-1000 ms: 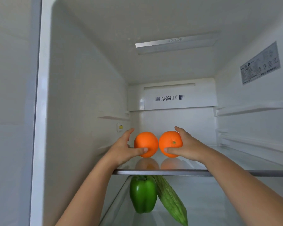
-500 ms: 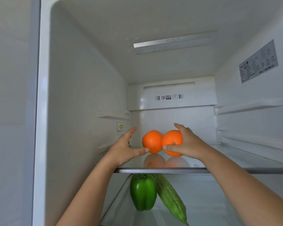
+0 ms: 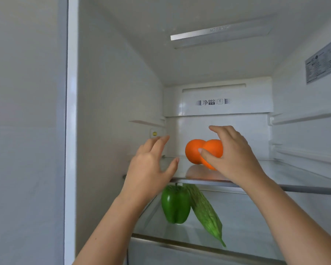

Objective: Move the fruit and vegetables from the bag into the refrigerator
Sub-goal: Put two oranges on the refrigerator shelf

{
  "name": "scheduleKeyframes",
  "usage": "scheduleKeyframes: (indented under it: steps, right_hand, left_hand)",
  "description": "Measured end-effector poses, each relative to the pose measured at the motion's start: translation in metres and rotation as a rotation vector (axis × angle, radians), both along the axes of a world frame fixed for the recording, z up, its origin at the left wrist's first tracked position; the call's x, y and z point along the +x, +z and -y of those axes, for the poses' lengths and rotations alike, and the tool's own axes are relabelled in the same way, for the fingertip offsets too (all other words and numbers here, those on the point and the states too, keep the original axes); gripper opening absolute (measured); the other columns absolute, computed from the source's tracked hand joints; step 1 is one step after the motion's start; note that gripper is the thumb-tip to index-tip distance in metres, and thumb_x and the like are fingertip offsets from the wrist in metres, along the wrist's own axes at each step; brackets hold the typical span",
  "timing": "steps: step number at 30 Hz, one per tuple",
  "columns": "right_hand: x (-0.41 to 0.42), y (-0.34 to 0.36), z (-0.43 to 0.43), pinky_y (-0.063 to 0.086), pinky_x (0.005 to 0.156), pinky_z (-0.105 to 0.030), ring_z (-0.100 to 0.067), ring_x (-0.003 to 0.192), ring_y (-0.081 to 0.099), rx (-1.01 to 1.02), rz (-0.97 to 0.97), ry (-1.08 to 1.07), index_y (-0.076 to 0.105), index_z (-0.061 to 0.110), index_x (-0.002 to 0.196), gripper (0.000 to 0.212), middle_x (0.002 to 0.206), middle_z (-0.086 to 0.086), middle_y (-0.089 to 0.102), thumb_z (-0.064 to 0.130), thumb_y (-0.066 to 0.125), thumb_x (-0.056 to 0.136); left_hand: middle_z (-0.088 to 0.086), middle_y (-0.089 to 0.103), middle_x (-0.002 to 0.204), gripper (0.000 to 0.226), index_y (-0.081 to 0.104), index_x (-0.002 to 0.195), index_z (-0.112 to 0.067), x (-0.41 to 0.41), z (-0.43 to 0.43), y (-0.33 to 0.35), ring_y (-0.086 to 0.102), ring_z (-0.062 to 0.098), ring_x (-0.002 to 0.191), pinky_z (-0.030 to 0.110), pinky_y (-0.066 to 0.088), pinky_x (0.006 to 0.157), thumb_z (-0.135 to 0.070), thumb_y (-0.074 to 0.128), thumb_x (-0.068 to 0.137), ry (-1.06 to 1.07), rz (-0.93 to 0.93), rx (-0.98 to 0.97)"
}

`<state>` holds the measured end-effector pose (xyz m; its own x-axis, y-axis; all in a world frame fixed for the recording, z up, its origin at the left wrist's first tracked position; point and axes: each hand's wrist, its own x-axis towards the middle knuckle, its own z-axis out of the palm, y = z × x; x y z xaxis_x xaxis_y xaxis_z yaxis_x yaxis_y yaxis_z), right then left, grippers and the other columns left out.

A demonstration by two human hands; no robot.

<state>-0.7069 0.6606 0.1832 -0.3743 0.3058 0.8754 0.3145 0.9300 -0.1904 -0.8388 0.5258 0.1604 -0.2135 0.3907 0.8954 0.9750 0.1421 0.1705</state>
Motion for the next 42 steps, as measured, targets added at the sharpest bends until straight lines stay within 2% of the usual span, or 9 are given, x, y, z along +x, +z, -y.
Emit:
scheduleKeyframes:
  steps: [2,5,7,11,20,24,28,37,42]
  right_hand:
    - [-0.003,-0.011,0.012,0.035,0.095,-0.046,-0.032,0.11,0.05,0.086,-0.031,0.001,0.053,0.011,0.123,0.05,0.121,-0.01,0.055,0.033,0.063,0.08]
    - [-0.005,-0.028,0.038,0.042,0.089,-0.05,-0.035,0.098,0.057,0.162,-0.063,0.0,0.061,0.007,0.109,0.046,0.109,-0.013,0.062,0.037,0.045,0.078]
    - [-0.005,-0.04,0.057,0.045,0.088,-0.052,-0.035,0.098,0.057,0.155,-0.048,0.015,0.062,0.008,0.105,0.046,0.108,-0.012,0.063,0.036,0.039,0.078]
    - [-0.01,-0.068,0.1,0.045,0.087,-0.051,-0.034,0.098,0.057,0.141,-0.023,0.079,0.064,0.006,0.104,0.042,0.107,-0.012,0.063,0.031,0.041,0.079]
    - [-0.017,-0.151,0.234,0.049,0.086,-0.05,-0.033,0.098,0.06,0.088,0.055,0.324,0.064,0.005,0.106,0.043,0.107,-0.013,0.066,0.032,0.04,0.082]
    - [-0.018,-0.183,0.303,0.049,0.085,-0.049,-0.032,0.099,0.062,0.049,0.143,0.444,0.064,0.006,0.107,0.038,0.108,-0.012,0.066,0.03,0.051,0.081]
    - [-0.023,-0.205,0.376,0.051,0.083,-0.05,-0.031,0.099,0.061,0.047,0.161,0.644,0.063,0.004,0.108,0.042,0.107,-0.012,0.066,0.031,0.042,0.083]
    - [-0.019,-0.251,0.566,0.051,0.084,-0.047,-0.029,0.1,0.061,0.056,0.217,1.068,0.064,0.004,0.107,0.04,0.107,-0.011,0.067,0.028,0.043,0.083]
    - [-0.017,-0.268,0.654,0.049,0.086,-0.046,-0.028,0.103,0.06,0.089,0.287,1.3,0.064,0.006,0.108,0.04,0.109,-0.01,0.067,0.028,0.043,0.083]
  left_hand:
    - [0.0,0.048,0.134,0.053,0.043,0.135,-0.02,0.007,0.011,-0.006,0.045,0.019,0.12,0.031,0.038,0.096,-0.035,0.056,0.086,0.051,-0.029,0.012]
    - [0.006,0.058,0.122,0.052,0.053,0.125,-0.013,0.019,0.03,-0.019,0.055,0.026,0.109,0.039,0.048,0.087,-0.039,0.045,0.081,0.111,-0.065,0.008]
    - [0.009,0.061,0.115,0.05,0.057,0.119,-0.01,0.026,0.046,-0.029,0.059,0.029,0.101,0.041,0.052,0.08,-0.037,0.043,0.08,0.145,-0.089,0.007]
    - [0.012,0.063,0.111,0.043,0.061,0.114,-0.007,0.038,0.093,-0.054,0.061,0.031,0.093,0.04,0.052,0.076,-0.03,0.046,0.081,0.22,-0.128,0.018]
    - [0.01,0.063,0.117,0.039,0.061,0.114,-0.009,0.054,0.231,-0.128,0.057,0.029,0.109,0.038,0.046,0.089,-0.03,0.046,0.084,0.482,-0.055,-0.104]
    - [0.011,0.063,0.117,0.037,0.061,0.113,-0.008,0.065,0.308,-0.163,0.056,0.03,0.112,0.04,0.045,0.091,-0.029,0.046,0.086,0.611,-0.002,-0.137]
    - [0.011,0.063,0.117,0.035,0.062,0.111,-0.007,0.081,0.388,-0.192,0.056,0.03,0.113,0.039,0.043,0.091,-0.027,0.048,0.086,0.755,0.045,-0.16]
    - [0.012,0.064,0.116,0.034,0.063,0.11,-0.007,0.149,0.571,-0.247,0.056,0.031,0.113,0.04,0.039,0.093,-0.026,0.051,0.084,1.156,0.188,-0.186]
    - [0.012,0.064,0.114,0.035,0.063,0.108,-0.007,0.184,0.649,-0.26,0.057,0.032,0.111,0.046,0.045,0.091,-0.027,0.049,0.083,1.391,0.245,-0.131]
